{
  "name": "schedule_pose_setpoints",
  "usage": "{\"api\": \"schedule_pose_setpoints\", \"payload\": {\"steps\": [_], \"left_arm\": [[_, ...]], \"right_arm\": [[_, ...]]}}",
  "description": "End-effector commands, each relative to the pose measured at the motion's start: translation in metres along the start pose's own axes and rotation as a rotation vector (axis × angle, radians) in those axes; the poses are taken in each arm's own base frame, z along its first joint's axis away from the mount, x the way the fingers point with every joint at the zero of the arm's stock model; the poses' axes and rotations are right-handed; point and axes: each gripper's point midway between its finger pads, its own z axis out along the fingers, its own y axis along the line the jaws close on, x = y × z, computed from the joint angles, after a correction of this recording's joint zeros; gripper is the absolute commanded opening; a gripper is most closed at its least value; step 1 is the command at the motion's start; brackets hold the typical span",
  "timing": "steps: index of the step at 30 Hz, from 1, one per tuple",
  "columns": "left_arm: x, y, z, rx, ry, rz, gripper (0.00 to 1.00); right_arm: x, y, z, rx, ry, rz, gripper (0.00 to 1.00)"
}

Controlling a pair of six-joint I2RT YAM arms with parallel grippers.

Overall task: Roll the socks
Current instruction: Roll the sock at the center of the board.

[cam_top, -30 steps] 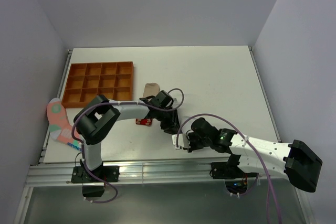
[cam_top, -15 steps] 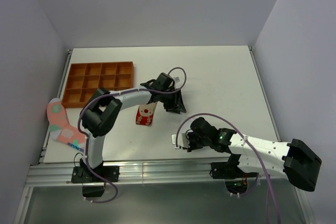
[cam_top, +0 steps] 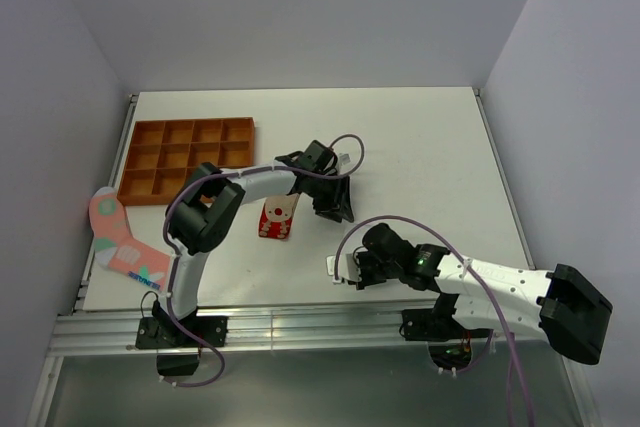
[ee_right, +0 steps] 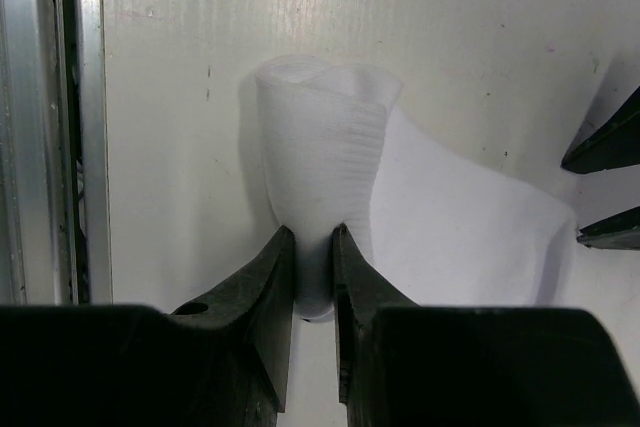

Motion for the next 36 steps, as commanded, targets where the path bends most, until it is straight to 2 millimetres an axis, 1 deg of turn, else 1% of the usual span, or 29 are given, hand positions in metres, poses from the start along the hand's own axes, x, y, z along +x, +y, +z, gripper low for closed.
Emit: {"api": "schedule_pose_setpoints", "payload": {"steps": [1,5,7,11,12,14,15,17,18,20,21,22,23,24,25,26,27,28,29,30,31,32,34,35,36], "left_arm": [[0.029,0.017,0.012,-0.034,0.097,0.033,0.5],[0.039,0.015,0.017,-0.019,0.138,0.039,0.49],[0.044,0.018,0.021,-0.019,0.153,0.034,0.48],[0.05,0.024,0.026,-0.018,0.175,0.018,0.4],[0.051,0.025,0.026,-0.017,0.178,0.015,0.33],[0.052,0.027,0.028,-0.023,0.18,0.008,0.24],[0.051,0.028,0.028,-0.033,0.174,0.006,0.13],[0.048,0.032,0.027,-0.049,0.16,-0.012,0.01],[0.043,0.04,0.024,-0.077,0.136,-0.029,0.0],[0.034,0.046,0.02,-0.097,0.096,-0.059,0.0],[0.033,0.055,0.017,-0.118,0.081,-0.08,0.0],[0.021,0.061,0.009,-0.136,0.035,-0.097,0.0],[0.015,0.065,0.006,-0.144,0.005,-0.12,0.0],[0.013,0.072,0.002,-0.16,-0.011,-0.14,0.0],[0.003,0.078,-0.007,-0.179,-0.054,-0.157,0.0],[-0.002,0.081,-0.011,-0.188,-0.078,-0.171,0.0],[-0.002,0.085,-0.014,-0.202,-0.088,-0.183,0.0],[-0.008,0.088,-0.019,-0.213,-0.114,-0.19,0.0],[-0.009,0.088,-0.021,-0.21,-0.118,-0.192,0.0],[-0.011,0.09,-0.022,-0.216,-0.123,-0.195,0.0],[-0.012,0.09,-0.023,-0.219,-0.13,-0.193,0.0],[-0.012,0.091,-0.022,-0.226,-0.137,-0.195,0.0],[-0.014,0.093,-0.024,-0.232,-0.15,-0.203,0.0],[-0.012,0.095,-0.024,-0.238,-0.154,-0.214,0.0],[-0.013,0.093,-0.025,-0.232,-0.162,-0.214,0.0]], "right_arm": [[0.014,0.011,0.0,-0.044,0.062,0.023,0.15],[0.013,0.01,0.001,-0.047,0.066,0.022,0.15],[0.013,0.009,0.001,-0.048,0.069,0.024,0.15],[0.012,0.008,0.002,-0.046,0.067,0.025,0.14],[0.012,0.008,0.002,-0.047,0.068,0.025,0.14],[0.012,0.008,0.002,-0.045,0.069,0.024,0.14],[0.012,0.007,0.002,-0.041,0.068,0.023,0.14],[0.011,0.006,0.001,-0.037,0.068,0.021,0.14],[0.011,0.005,0.001,-0.035,0.067,0.017,0.14],[0.008,0.003,0.0,-0.039,0.062,0.012,0.14],[0.009,0.003,-0.001,-0.047,0.061,0.017,0.13],[0.008,0.003,-0.001,-0.055,0.059,0.02,0.13],[0.004,0.003,-0.003,-0.081,0.044,0.02,0.13],[0.002,0.003,-0.004,-0.094,0.039,0.024,0.13],[0.005,0.001,-0.005,-0.102,0.044,0.044,0.13],[-0.001,0.002,-0.007,-0.13,0.021,0.046,0.13],[-0.002,0.0,-0.008,-0.142,0.015,0.056,0.13],[0.001,-0.002,-0.009,-0.154,0.019,0.083,0.13],[-0.002,-0.003,-0.011,-0.178,0.006,0.084,0.13],[-0.003,-0.005,-0.012,-0.188,0.002,0.095,0.13],[0.002,-0.006,-0.012,-0.204,0.014,0.122,0.13],[-0.004,-0.008,-0.015,-0.231,-0.002,0.128,0.13],[-0.007,-0.013,-0.014,-0.27,-0.007,0.154,0.13],[-0.004,-0.013,-0.016,-0.297,-0.003,0.181,0.13],[-0.004,-0.014,-0.016,-0.317,-0.009,0.199,0.13]]}}
